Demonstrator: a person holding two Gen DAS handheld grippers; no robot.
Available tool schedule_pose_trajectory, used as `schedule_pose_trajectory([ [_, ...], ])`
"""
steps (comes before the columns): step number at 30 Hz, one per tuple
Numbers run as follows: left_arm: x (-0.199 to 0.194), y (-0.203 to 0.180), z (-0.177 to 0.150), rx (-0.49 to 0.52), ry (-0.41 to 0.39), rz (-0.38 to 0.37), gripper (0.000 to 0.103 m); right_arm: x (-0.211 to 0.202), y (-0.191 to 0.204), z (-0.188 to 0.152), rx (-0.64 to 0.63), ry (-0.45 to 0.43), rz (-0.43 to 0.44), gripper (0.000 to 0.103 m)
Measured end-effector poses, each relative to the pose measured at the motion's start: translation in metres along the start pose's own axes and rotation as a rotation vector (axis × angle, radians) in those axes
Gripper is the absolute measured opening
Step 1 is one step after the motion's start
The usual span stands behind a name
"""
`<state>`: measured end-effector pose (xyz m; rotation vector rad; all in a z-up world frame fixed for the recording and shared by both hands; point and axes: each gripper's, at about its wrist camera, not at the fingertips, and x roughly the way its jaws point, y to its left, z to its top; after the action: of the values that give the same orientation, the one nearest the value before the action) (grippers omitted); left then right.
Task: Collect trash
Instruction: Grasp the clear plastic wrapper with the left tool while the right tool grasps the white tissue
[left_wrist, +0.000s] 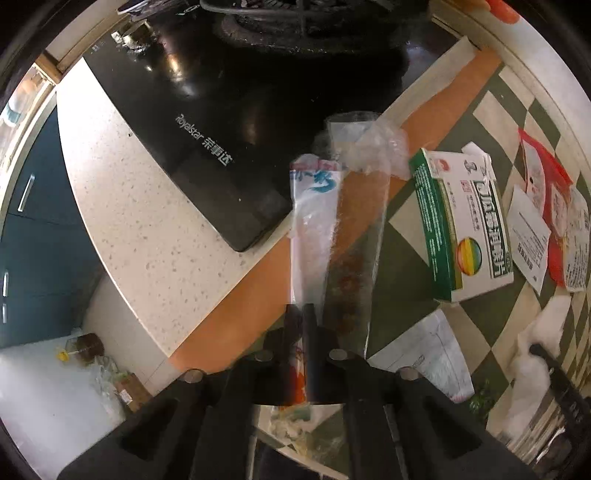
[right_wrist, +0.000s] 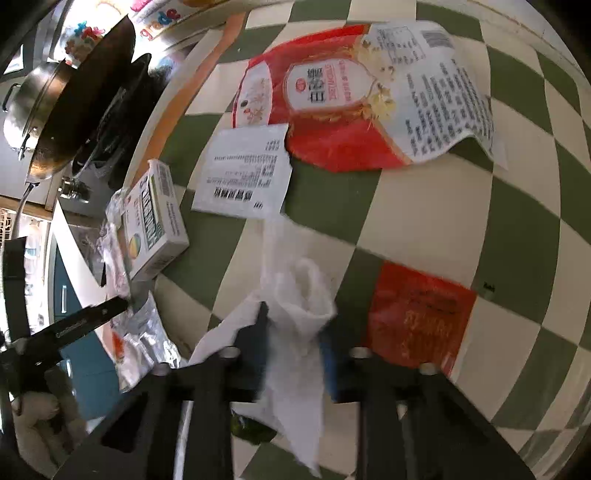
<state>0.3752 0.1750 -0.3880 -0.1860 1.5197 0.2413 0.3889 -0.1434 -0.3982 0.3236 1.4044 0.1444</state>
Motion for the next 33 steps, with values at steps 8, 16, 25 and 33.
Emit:
schedule_pose_trajectory([
  [8, -0.041, 0.014, -0.016, -0.045, -0.094, 0.021, 0.000, -0.030, -0.006, 0.016, -0.015, -0.072, 0.052, 0.008],
  [16, -0.108, 0.057, -0.045, -0.158, -0.226, 0.029, 0.000, -0.064, 0.032, 0.021, -0.078, -0.095, 0.166, 0.008],
  [25, -0.118, 0.149, -0.098, -0.364, -0.240, 0.094, 0.000, -0.044, 0.179, -0.030, -0.365, -0.016, 0.281, 0.008],
  [33, -0.071, 0.251, -0.164, -0.554, -0.164, 0.114, 0.000, 0.030, 0.311, -0.121, -0.633, 0.031, 0.231, 0.007],
])
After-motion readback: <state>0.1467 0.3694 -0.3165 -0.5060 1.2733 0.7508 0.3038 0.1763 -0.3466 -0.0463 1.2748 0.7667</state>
